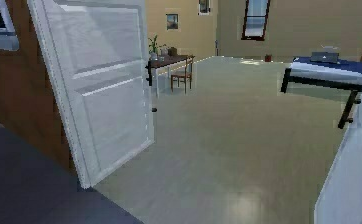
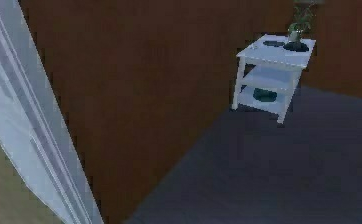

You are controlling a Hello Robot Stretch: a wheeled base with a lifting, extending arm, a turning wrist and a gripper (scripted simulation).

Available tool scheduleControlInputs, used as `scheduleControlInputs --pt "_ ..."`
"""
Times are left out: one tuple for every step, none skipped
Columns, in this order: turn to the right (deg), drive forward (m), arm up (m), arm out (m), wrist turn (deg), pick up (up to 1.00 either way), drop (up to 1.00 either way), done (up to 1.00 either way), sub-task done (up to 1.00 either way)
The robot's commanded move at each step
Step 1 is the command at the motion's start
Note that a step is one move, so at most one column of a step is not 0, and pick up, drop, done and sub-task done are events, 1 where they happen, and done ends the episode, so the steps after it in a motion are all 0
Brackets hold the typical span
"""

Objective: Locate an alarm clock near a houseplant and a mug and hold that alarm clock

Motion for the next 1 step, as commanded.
scheduleControlInputs --pt "0.0 0.55 0.00 0.00 0.0 0.00 0.00 0.00 0.00"
